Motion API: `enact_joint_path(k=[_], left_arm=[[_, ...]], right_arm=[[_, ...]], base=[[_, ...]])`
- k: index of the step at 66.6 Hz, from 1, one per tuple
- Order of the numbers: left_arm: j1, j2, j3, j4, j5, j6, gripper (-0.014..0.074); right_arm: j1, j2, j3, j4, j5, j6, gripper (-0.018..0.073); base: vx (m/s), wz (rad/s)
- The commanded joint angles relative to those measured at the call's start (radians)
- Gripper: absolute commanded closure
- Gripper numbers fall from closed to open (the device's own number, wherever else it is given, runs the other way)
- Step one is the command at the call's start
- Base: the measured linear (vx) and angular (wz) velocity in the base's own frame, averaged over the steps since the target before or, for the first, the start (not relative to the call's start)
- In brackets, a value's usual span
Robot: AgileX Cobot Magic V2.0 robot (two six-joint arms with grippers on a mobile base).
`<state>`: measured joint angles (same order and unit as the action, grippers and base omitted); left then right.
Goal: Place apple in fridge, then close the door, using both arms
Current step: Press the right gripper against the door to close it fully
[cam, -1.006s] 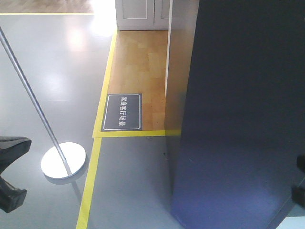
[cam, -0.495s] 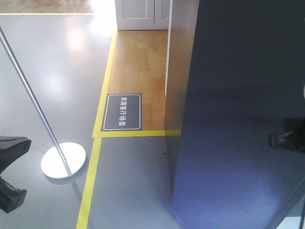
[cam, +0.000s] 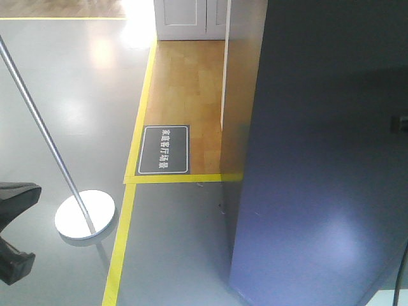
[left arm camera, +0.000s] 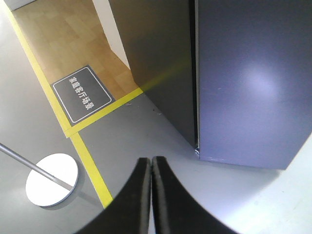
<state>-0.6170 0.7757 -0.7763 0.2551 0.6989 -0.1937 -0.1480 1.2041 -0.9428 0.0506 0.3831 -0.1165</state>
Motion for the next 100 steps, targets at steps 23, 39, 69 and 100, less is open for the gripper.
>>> enact_joint_path(k=[23,39,69,100], left_arm=[[-0.001,-0.007,-0.024,0.012,-0.055,-0.009,0.0603],[-0.001,-0.007,-0.024,0.012,-0.055,-0.009,0.0603],[-0.001,-0.005,-0.024,0.012,-0.057,-0.009,0.0603],[-0.001,-0.005,-0.024,0.012,-0.058,-0.009,0.0603]], right_arm=[[-0.015,0.214,-0.153,0.015,-0.567,0.002,0.0563],[-0.015,0.41,-0.347,0.071,-0.558,0.043,0.0563],[-0.015,0.431,-0.418,0.071,-0.391,0.044,0.0563],[0.001,0.225,-0.412,0.12,0.162,-0.006,0.0563]], base=[[0.0,0.0],[0.0,0.0],[0.0,0.0],[0.0,0.0]])
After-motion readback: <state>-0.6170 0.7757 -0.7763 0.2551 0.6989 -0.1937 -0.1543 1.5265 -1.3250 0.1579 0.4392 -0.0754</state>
